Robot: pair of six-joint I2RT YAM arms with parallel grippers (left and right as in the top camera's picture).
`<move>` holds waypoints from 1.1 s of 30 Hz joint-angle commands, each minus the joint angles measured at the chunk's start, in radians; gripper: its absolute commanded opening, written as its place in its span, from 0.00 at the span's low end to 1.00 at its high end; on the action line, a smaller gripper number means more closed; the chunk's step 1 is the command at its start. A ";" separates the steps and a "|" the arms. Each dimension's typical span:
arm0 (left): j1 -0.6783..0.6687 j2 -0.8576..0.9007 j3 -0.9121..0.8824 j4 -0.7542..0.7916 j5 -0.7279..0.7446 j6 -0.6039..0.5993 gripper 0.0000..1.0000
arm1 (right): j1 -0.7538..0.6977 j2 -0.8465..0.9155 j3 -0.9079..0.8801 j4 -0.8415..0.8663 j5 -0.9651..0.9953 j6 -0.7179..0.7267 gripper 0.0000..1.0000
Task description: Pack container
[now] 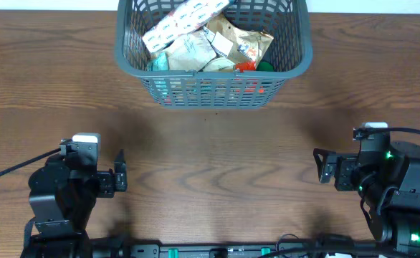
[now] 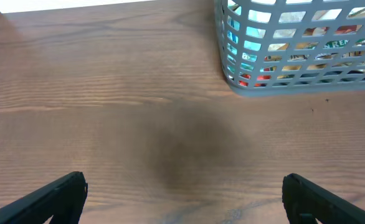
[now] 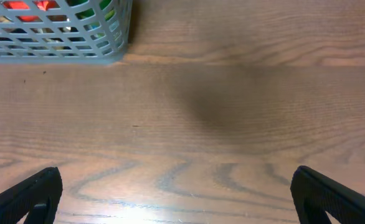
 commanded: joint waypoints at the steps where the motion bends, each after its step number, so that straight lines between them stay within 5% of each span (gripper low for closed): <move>1: -0.005 -0.002 -0.002 0.000 0.014 0.002 0.98 | 0.007 -0.001 -0.002 0.000 -0.007 -0.010 0.99; 11: -0.005 -0.002 -0.002 0.000 0.014 0.002 0.98 | 0.007 -0.041 -0.006 -0.067 0.016 -0.010 0.99; 16: -0.005 -0.002 -0.002 0.000 0.014 0.002 0.98 | 0.014 -0.236 -0.062 0.049 -0.036 -0.010 0.99; 23: -0.005 -0.002 -0.002 0.000 0.014 0.002 0.99 | 0.045 -0.553 -0.322 0.344 -0.042 0.013 0.99; 33: -0.005 -0.002 -0.002 0.000 0.014 0.002 0.98 | 0.137 -0.682 -0.812 1.126 0.011 0.023 0.99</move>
